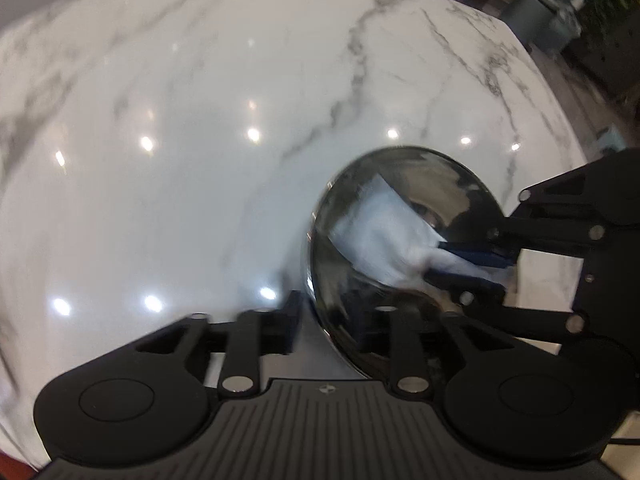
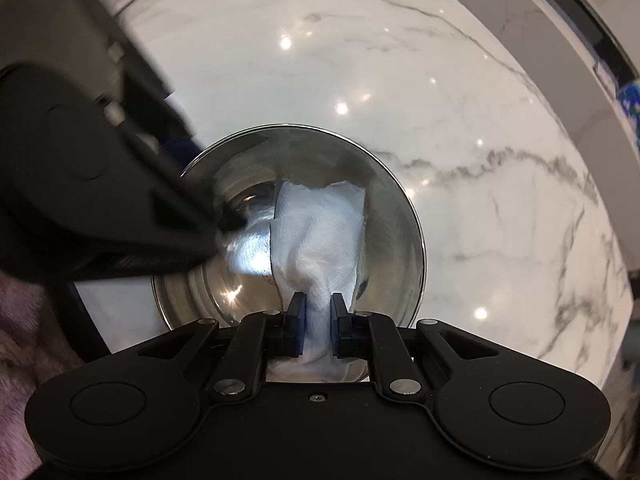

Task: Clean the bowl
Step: 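Wipe the bowl interior with the cloth while the left gripper holds the rim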

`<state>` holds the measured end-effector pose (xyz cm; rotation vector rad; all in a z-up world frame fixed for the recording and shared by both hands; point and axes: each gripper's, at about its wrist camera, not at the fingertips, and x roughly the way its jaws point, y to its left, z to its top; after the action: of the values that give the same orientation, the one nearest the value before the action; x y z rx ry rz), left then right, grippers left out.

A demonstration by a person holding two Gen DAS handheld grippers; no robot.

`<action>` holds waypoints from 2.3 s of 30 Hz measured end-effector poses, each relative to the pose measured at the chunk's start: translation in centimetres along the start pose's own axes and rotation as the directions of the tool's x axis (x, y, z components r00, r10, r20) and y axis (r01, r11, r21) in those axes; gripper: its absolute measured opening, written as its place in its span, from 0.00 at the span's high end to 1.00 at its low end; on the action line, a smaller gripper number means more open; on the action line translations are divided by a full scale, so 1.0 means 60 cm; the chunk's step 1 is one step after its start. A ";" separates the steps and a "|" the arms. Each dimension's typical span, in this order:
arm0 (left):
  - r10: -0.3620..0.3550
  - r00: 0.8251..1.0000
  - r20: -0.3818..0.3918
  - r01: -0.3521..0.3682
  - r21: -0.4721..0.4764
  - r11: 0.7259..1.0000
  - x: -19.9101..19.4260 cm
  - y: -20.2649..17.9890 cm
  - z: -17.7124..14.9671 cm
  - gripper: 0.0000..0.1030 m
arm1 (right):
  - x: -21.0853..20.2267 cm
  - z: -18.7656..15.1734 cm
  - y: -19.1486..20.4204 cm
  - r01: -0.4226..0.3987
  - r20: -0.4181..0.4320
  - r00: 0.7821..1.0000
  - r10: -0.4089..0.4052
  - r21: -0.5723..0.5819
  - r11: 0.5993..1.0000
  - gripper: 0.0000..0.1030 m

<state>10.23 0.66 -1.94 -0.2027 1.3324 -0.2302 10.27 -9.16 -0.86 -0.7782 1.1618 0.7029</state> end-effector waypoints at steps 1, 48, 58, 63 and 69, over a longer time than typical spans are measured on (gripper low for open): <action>-0.006 1.000 -0.004 0.006 -0.016 1.000 0.001 0.002 -0.002 0.62 | -0.001 0.000 -0.004 -0.008 0.002 1.000 0.008 0.010 1.000 0.90; 0.076 0.997 0.013 -0.077 0.060 0.995 -0.008 -0.016 0.000 0.88 | -0.015 -0.003 -0.016 -0.034 0.000 0.999 0.034 -0.031 0.999 0.90; 0.014 0.998 -0.059 -0.011 0.035 0.999 -0.004 -0.016 -0.012 0.77 | -0.020 -0.005 -0.032 -0.045 0.010 0.999 0.045 0.003 0.999 0.90; 0.012 0.999 -0.045 -0.011 0.025 1.000 -0.006 -0.009 -0.009 0.82 | -0.024 -0.007 -0.042 -0.053 0.014 0.999 0.052 0.025 0.998 0.90; 0.031 0.999 -0.025 -0.030 0.026 0.999 -0.006 -0.008 -0.002 0.86 | -0.029 -0.008 -0.054 -0.095 0.023 0.995 0.093 0.085 0.992 0.89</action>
<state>10.04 0.30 -1.50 -0.1584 1.3558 -0.2248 12.22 -11.50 1.26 -0.6463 1.2094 0.7318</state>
